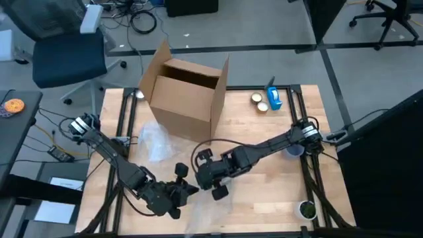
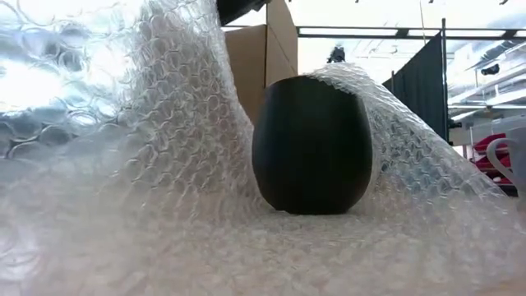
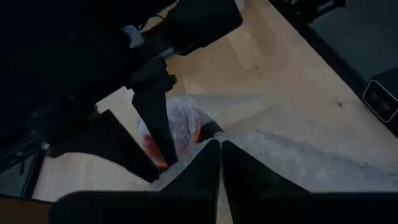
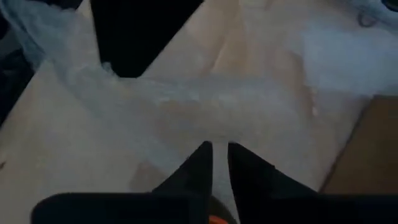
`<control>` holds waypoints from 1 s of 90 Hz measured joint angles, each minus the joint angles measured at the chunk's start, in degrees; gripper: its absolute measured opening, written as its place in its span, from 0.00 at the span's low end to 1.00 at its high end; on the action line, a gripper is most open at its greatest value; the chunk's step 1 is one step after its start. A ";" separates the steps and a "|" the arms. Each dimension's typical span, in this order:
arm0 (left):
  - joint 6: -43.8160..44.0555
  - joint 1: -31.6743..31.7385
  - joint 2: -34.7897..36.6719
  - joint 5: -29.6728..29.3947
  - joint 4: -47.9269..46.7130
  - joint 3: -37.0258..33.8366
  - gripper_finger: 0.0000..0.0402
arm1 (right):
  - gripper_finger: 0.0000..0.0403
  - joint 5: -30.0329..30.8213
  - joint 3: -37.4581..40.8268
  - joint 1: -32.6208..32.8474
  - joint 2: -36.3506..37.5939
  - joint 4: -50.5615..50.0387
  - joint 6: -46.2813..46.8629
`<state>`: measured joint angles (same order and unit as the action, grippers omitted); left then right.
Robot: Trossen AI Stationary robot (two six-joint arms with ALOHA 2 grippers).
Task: Wrap mug
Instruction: Wrap the orange mug with bubble wrap
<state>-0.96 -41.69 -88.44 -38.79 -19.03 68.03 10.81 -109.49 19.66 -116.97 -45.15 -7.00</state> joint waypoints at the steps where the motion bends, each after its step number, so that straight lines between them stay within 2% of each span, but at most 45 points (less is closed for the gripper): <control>1: 0.01 0.00 0.00 0.00 0.00 0.00 0.00 | 0.13 0.01 0.00 -0.05 -0.01 0.00 0.19; 22: 0.12 0.00 0.00 0.10 -0.01 0.04 0.00 | 0.38 -1.47 0.00 -0.14 -0.13 0.77 3.73; 30: 0.06 0.00 0.00 2.17 0.05 0.07 0.00 | 0.49 -2.47 0.00 0.63 -0.13 1.70 2.56; 38: 0.03 -0.02 0.00 4.23 0.73 0.07 0.00 | 0.58 -5.15 0.00 1.05 -0.13 1.47 -0.19; 48: -0.01 0.00 0.00 5.64 1.85 0.08 0.00 | 0.66 -12.39 0.00 0.89 -0.13 1.41 0.59; 54: -0.05 0.00 0.00 6.83 1.94 0.09 0.00 | 0.68 -15.07 0.00 0.59 -0.13 1.36 1.97; 65: -0.06 0.00 0.00 7.10 2.01 0.09 0.00 | 0.67 -15.65 0.00 0.23 -0.13 1.36 2.05; 75: -0.18 0.00 0.00 7.12 2.29 0.09 0.00 | 0.61 -16.92 0.37 -0.29 -0.13 1.81 2.32; 90: -0.48 0.00 0.00 7.23 3.41 0.09 0.00 | 0.50 -16.96 5.11 -0.94 -0.24 4.67 2.84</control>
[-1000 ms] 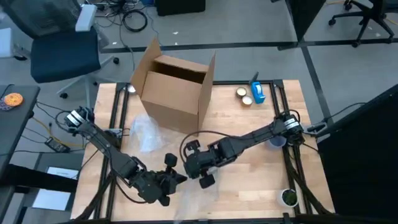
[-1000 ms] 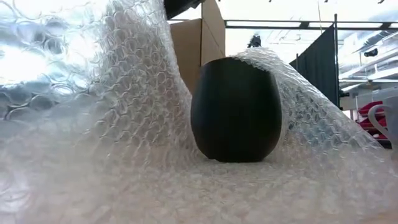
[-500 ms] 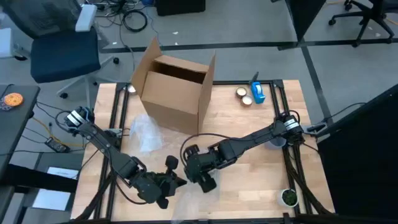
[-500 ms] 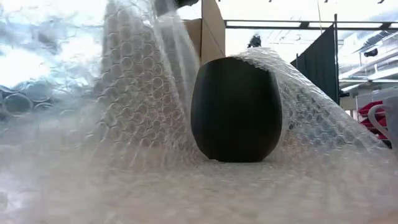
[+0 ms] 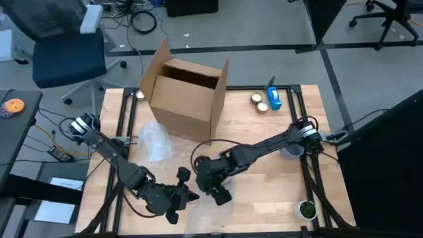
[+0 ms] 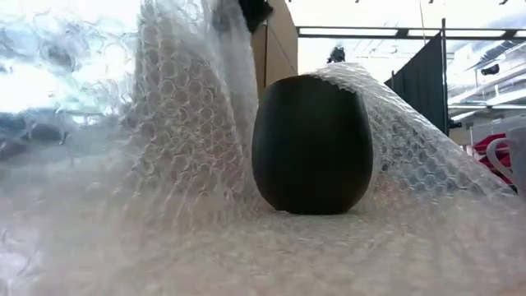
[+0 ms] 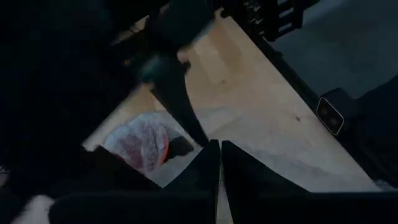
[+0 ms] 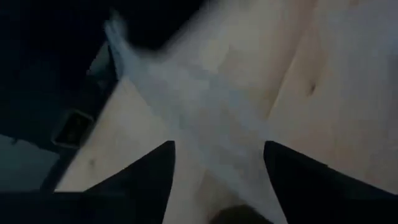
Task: Wrap mug
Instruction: Wrap the orange mug with bubble wrap
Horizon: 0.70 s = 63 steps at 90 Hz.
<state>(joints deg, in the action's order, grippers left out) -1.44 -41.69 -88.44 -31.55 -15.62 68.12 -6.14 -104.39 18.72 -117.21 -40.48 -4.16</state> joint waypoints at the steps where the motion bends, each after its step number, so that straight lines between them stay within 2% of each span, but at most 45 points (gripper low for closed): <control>1: -0.03 0.00 0.00 0.00 0.00 0.00 0.00 | 0.49 -0.01 0.36 -0.02 0.00 0.29 0.00; 13: -0.10 0.07 0.00 0.01 -0.12 0.00 0.00 | 0.35 1.46 3.61 -0.09 -0.04 2.58 -0.45; 34: -0.01 0.35 0.00 0.20 -0.06 0.00 0.00 | 0.03 7.29 3.48 -0.33 -0.02 5.04 -0.95; 40: 0.12 0.39 0.00 0.17 -0.04 0.00 0.00 | 0.02 10.00 3.29 -0.42 -0.02 5.38 -2.53; 52: 0.52 0.44 -0.04 -0.08 -0.08 0.00 0.00 | 0.01 20.48 3.29 -0.41 -0.02 5.06 -9.40; 63: 2.58 0.37 -0.04 0.20 -0.75 0.00 0.00 | 0.01 25.02 3.29 -0.46 0.00 5.19 -14.63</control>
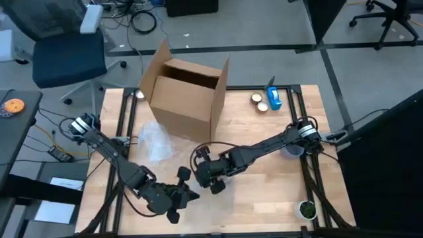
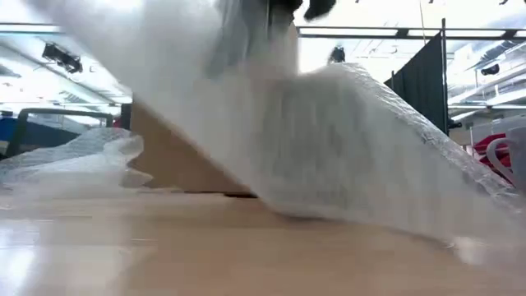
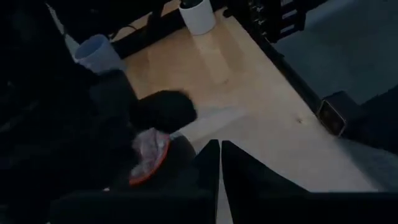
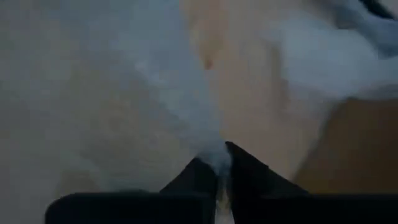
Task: Wrap mug
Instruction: Wrap the orange mug with bubble wrap
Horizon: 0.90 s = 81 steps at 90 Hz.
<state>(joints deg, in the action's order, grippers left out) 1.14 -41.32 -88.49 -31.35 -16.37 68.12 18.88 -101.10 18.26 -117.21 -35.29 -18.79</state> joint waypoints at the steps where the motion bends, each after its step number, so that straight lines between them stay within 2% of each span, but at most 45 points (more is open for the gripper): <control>1: 0.29 -0.01 0.00 0.01 -0.16 0.00 0.00 | 0.00 0.10 0.00 -0.01 0.00 0.12 -0.11; 27: 6.82 -0.04 0.00 0.33 -5.20 0.00 0.00 | 0.00 -3.90 0.30 0.02 0.00 1.25 -0.60; 40: 9.54 -0.94 0.00 0.59 -10.27 0.03 0.00 | 0.00 -2.80 2.60 0.00 0.07 1.33 -0.83; 49: 14.71 -2.15 0.00 0.64 -18.12 1.63 0.00 | 0.00 -1.40 4.41 0.00 0.07 1.40 -0.89; 67: 31.34 -6.21 0.00 0.63 -37.15 5.00 0.00 | 0.00 5.99 5.66 1.61 0.07 1.49 -0.95; 81: 44.78 -9.61 0.04 0.31 -46.61 4.09 0.00 | 0.00 13.33 5.66 3.87 0.07 1.89 -2.43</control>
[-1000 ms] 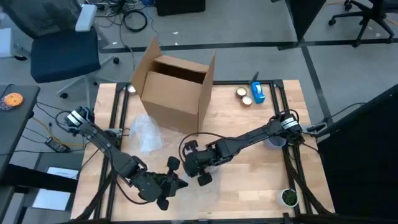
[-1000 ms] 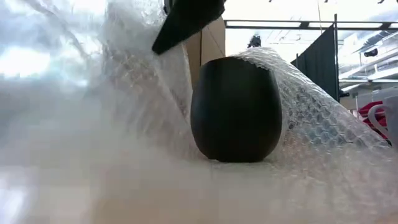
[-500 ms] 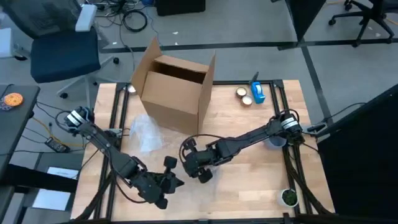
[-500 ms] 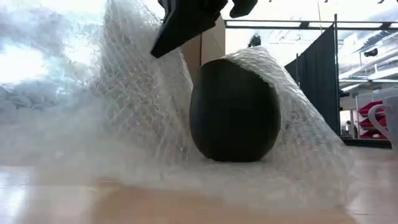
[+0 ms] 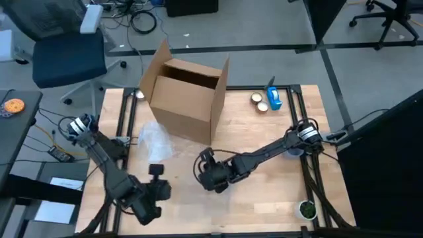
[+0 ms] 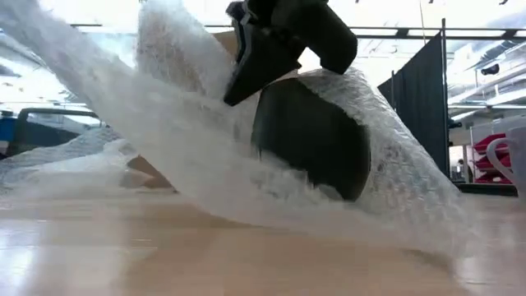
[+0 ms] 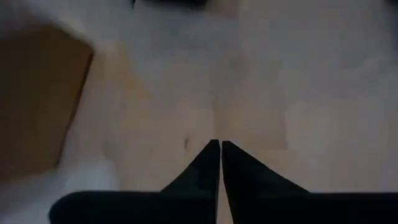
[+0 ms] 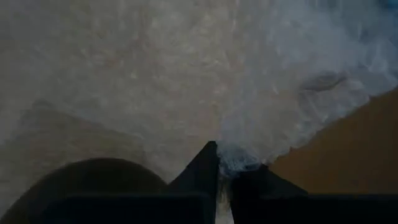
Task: Wrap mug
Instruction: Wrap the orange mug with bubble wrap
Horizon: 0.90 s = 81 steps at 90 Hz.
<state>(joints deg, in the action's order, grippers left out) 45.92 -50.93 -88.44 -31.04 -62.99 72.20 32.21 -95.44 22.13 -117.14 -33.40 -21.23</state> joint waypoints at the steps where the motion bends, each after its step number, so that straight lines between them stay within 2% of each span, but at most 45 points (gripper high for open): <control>1: 0.72 -0.18 0.01 -0.24 -0.14 -0.29 0.00 | 0.00 0.45 0.00 0.13 0.00 0.03 -0.01; 13: 3.51 -1.39 0.02 -3.98 5.06 -5.41 0.00 | 0.00 4.81 0.00 1.46 0.00 0.01 -0.05; 32: -11.09 -1.37 -0.02 -9.86 24.71 -12.93 0.01 | 0.00 6.70 0.00 2.19 0.00 -0.09 0.46; 56: -23.69 -0.81 -0.02 -17.25 38.36 -13.40 0.06 | 0.00 6.70 0.00 1.82 0.00 -0.48 0.63; 81: -36.69 3.74 -1.08 -17.66 55.13 -13.40 0.07 | 0.00 7.20 0.00 1.80 0.23 -0.65 0.60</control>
<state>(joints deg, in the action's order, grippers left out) 9.23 -47.18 -89.52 -48.70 -7.85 58.81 39.42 -95.44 23.92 -116.91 -34.05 -20.63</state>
